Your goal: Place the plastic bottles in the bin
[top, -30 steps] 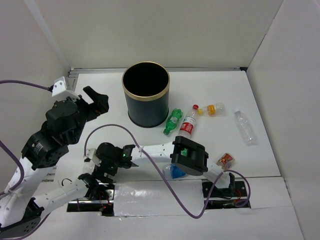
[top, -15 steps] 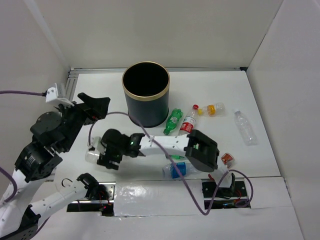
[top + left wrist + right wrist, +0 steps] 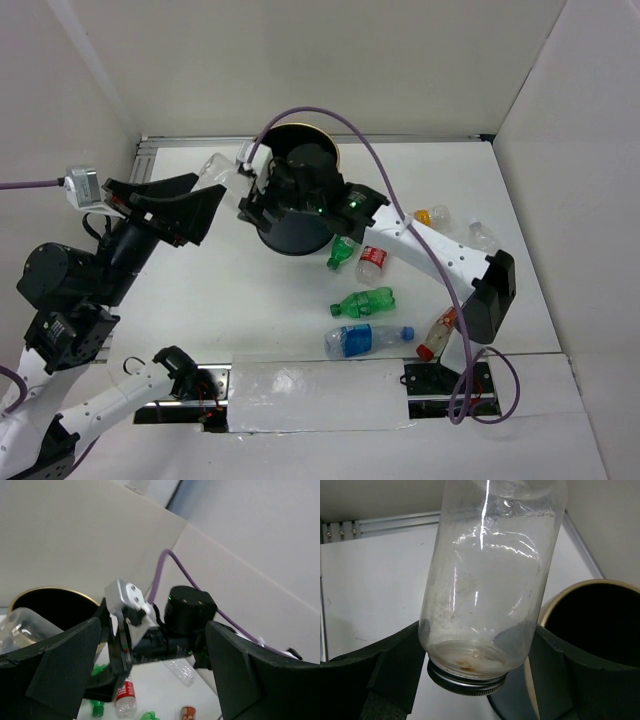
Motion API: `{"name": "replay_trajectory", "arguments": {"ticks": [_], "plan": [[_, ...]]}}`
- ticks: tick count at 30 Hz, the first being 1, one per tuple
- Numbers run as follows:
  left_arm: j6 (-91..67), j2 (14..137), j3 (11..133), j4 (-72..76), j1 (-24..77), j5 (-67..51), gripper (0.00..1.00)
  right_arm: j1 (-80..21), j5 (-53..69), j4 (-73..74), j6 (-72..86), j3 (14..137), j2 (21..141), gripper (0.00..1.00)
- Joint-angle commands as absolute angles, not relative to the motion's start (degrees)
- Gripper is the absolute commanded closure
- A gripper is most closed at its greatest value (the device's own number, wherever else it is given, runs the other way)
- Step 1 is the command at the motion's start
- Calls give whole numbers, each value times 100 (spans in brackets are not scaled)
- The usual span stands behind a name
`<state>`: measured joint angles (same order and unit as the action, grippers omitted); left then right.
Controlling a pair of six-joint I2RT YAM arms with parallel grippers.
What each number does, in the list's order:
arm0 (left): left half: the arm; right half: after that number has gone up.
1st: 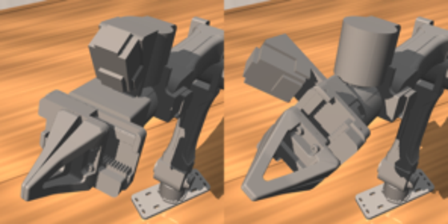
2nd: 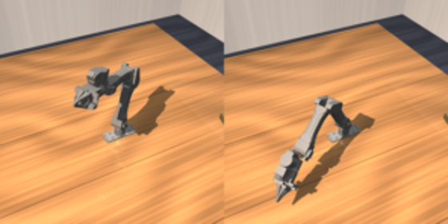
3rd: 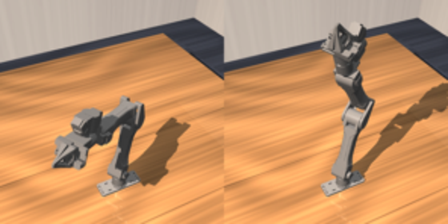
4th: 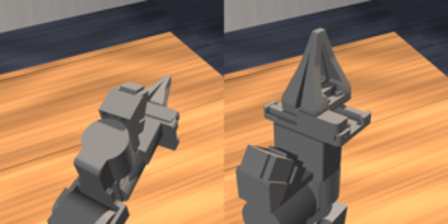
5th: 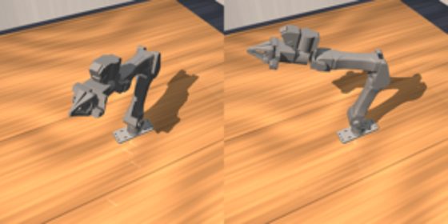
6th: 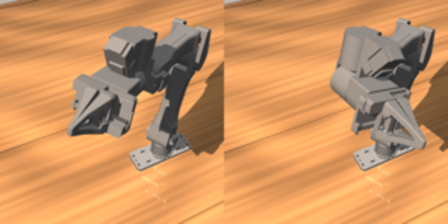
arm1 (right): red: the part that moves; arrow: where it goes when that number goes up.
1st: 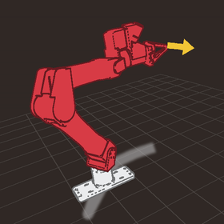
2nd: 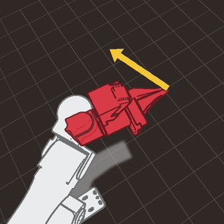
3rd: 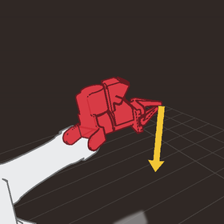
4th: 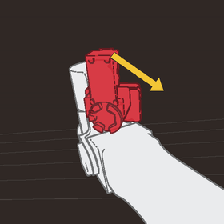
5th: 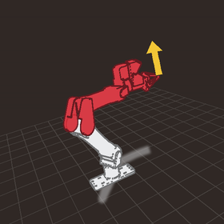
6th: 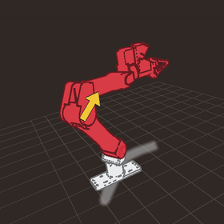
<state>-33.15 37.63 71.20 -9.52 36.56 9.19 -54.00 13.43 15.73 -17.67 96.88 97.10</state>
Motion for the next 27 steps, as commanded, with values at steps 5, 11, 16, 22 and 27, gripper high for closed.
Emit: {"name": "replay_trajectory", "arguments": {"ticks": [5, 11, 16, 22, 27], "plan": [[-3050, 4236, 7392, -543, 3639, -219, 12, -4424, 713, 1011, -1802, 10378, 9685, 100], [-2743, 4684, 6812, -940, 3639, -1009, 30, -3517, 1009, 1520, -1486, 10872, 10089, 96], [-2225, 5236, 6521, -1036, 3840, -1837, 24, -3164, 1740, 2074, -1538, 11074, 10222, 64], [-1310, 6248, 6417, -1345, 5007, -1363, 12, -3111, 2206, 2268, -1652, 10890, 10169, 59], [-915, 7004, 6363, -1292, 5607, -880, 7, -3006, 2267, 2487, -1705, 10890, 10230, 28]]}}
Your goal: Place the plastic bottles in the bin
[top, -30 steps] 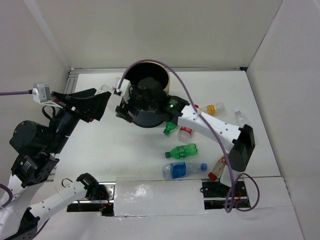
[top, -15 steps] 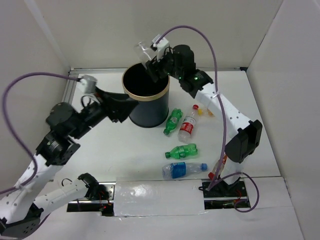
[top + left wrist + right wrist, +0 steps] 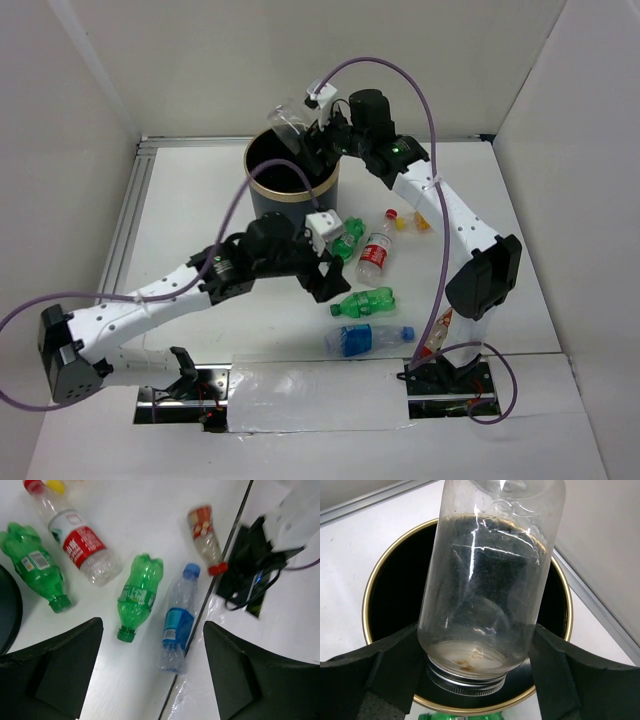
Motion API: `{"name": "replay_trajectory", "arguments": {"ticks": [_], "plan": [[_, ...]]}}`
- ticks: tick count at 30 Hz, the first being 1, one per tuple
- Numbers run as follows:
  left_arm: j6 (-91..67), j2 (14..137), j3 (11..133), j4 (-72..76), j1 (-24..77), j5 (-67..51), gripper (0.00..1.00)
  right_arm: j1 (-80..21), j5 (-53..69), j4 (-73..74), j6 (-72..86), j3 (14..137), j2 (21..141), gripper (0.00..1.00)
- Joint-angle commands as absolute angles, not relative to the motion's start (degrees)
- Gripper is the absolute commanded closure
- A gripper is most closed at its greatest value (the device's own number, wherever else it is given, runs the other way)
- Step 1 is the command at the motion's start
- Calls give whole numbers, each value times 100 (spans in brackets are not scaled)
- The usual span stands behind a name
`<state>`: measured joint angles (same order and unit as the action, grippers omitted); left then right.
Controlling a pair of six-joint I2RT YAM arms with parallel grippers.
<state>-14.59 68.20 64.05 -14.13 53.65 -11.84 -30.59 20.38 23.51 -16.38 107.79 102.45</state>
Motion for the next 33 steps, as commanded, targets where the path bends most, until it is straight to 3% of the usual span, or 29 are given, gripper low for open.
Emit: {"name": "replay_trajectory", "arguments": {"ticks": [1, 5, 7, 19, 29, 33], "plan": [[-766, 7196, 6302, -1292, 5712, -731, 6, -2928, 2346, 2566, -1705, 10890, 10230, 16], [-466, 7698, 6302, -1239, 6152, -413, 5, -2717, 2539, 2681, -1705, 10942, 10230, 2], [-466, 7865, 6302, -1239, 6222, -413, 5, -2663, 2540, 2733, -1705, 10942, 10178, 0], [-299, 8498, 5994, -1064, 6697, -413, 5, -2549, 2646, 2786, -1652, 10679, 9853, 0], [35, 9728, 6125, -1002, 6926, -308, 5, -792, 3119, 3103, -1599, 9477, 8871, 3], [105, 10431, 6459, -1325, 6979, -430, 15, -344, 3198, 3103, -1888, 8571, 8236, 3]]}}
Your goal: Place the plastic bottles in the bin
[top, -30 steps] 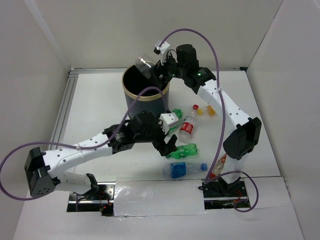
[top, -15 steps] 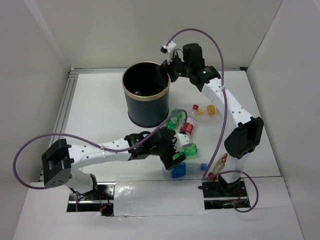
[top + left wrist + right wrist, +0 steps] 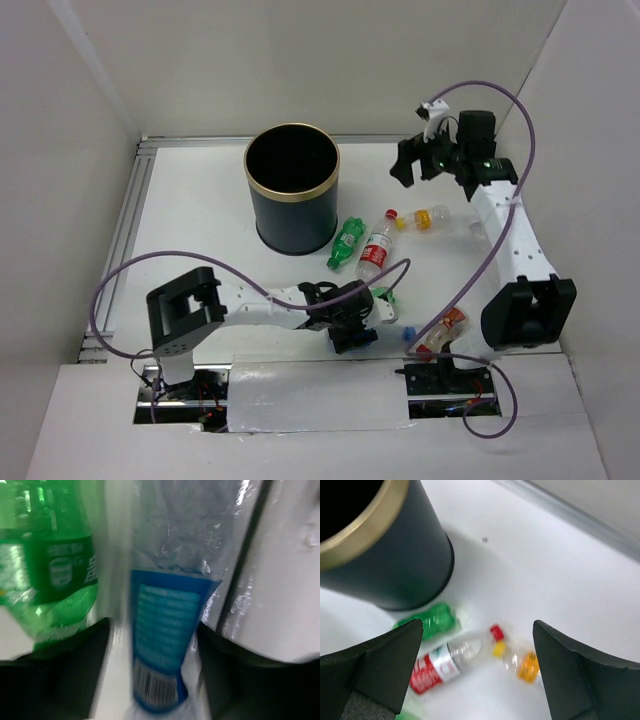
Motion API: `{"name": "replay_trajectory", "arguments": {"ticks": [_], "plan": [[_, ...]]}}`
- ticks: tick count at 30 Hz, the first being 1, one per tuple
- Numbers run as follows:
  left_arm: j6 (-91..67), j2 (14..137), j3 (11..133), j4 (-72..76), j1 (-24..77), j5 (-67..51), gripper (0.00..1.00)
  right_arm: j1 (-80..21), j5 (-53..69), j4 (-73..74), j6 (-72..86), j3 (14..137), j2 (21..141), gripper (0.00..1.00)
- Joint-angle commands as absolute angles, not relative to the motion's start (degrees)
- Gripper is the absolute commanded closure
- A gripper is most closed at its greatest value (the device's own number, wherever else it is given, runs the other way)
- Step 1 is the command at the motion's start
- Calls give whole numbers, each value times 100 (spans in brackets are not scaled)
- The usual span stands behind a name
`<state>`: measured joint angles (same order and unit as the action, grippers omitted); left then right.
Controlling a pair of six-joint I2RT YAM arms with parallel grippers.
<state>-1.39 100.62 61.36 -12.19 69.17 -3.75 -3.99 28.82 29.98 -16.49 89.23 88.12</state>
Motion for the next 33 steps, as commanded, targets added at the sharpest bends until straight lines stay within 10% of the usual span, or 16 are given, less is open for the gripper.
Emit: {"name": "replay_trajectory", "arguments": {"ticks": [1, 4, 5, 6, 17, 33], "plan": [[105, 10520, 6521, -1405, 6979, -483, 29, -273, 3199, 3190, -1968, 8274, 8140, 3], [-34, 10433, 6574, -1537, 7031, -544, 59, -1, 3199, 3348, -2205, 7798, 7718, 10], [-113, 10302, 6574, -1538, 7031, -545, 90, 148, 2964, 3349, -2258, 7439, 7604, 13], [-184, 10153, 6513, -1590, 7031, -545, 98, 236, 2840, 3288, -2259, 7262, 7402, 16], [-430, 8060, 7030, -1995, 6865, 412, 100, 1265, 836, 2778, -2092, 5801, 6820, 3], [-1915, 7805, 8200, -378, 3473, 2091, 95, 2514, 1441, 2883, -2637, 5318, 7049, 2]]}}
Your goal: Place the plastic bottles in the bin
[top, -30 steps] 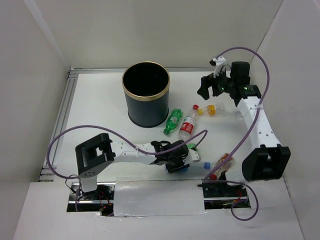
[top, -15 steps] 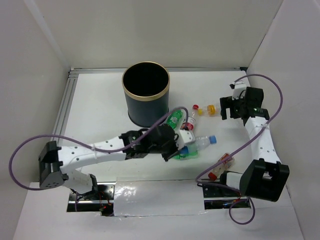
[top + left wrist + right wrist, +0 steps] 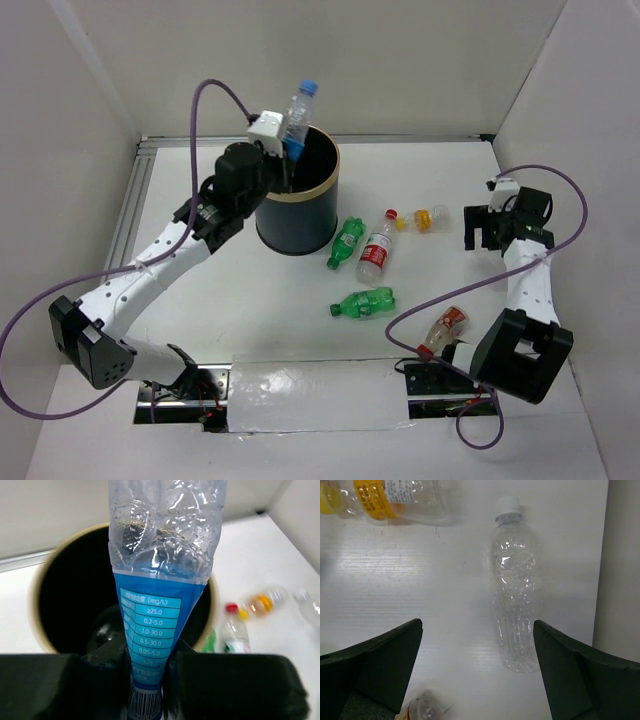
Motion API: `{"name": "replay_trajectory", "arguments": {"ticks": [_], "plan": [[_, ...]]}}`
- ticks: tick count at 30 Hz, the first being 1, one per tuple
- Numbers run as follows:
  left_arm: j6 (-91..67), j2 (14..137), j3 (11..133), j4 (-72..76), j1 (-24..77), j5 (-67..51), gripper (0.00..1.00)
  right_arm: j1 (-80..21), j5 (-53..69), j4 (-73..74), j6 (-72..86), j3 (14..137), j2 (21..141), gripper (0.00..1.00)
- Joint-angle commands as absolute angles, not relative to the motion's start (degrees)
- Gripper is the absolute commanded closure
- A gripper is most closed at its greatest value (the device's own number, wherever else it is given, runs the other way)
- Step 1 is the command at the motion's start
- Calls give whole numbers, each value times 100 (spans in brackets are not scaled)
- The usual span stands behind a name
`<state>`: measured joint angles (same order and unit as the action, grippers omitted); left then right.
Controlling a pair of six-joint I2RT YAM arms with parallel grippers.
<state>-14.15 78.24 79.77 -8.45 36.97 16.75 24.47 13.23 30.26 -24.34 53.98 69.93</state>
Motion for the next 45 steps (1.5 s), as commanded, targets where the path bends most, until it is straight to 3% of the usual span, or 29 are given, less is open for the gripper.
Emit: {"name": "replay_trajectory", "arguments": {"ticks": [1, 2, 5, 6, 8, 9, 17, 22, 27, 28, 31, 32, 34, 38, 41, 45], "plan": [[-2029, 7935, 8200, -465, 3306, 2266, 92, 2514, 1441, 2883, -2698, 5248, 7188, 2], [-2030, 8015, 8270, -553, 3244, 2268, 92, 2514, 1441, 2822, -2698, 5247, 7250, 2], [-2170, 8400, 8436, -947, 3016, 2627, 68, 2514, 1362, 2629, -2698, 5115, 7505, 2], [-2232, 8481, 8437, -1028, 2962, 2715, 43, 2514, 1284, 2567, -2698, 5063, 7567, 2], [-2381, 8621, 8595, -1177, 2892, 2856, 5, 2514, 1160, 2400, -2698, 5063, 7777, 2], [-2382, 8692, 8596, -1239, 2892, 2970, 0, 2514, 1064, 2399, -2750, 5063, 7848, 2], [-1190, 7729, 8157, -502, 3602, 2989, 0, 2514, 221, 1785, -2874, 5010, 8480, 2], [-255, 6891, 6883, 123, 4666, 1613, 15, 2566, 18, 1591, -3067, 4948, 9016, 2], [-500, 6952, 5883, -18, 5613, 1231, 18, 2680, 18, 1538, -3129, 5009, 9474, 10], [-501, 7065, 5758, 69, 5773, 1230, 18, 2750, 131, 1660, -3181, 5010, 9536, 14], [-562, 7355, 5502, 360, 6204, 1546, 11, 2908, 710, 2089, -3356, 5273, 9380, 42], [-641, 7574, 5441, 360, 6266, 1625, 10, 2909, 964, 2240, -3497, 5343, 9274, 71], [-694, 7777, 5371, 509, 6423, 1626, 8, 2979, 1921, 2635, -3690, 5685, 9001, 87], [-572, 8173, 5142, 939, 6722, 1626, 7, 2831, 3978, 3847, -4367, 6616, 8115, 90], [-431, 8507, 4993, 1195, 6837, 1704, 6, 2192, 5174, 3920, -4255, 7477, 7876, 90], [-431, 8920, 5045, 1326, 6891, 1942, 5, 786, 5862, 2100, -2930, 8129, 7761, 90]]}}
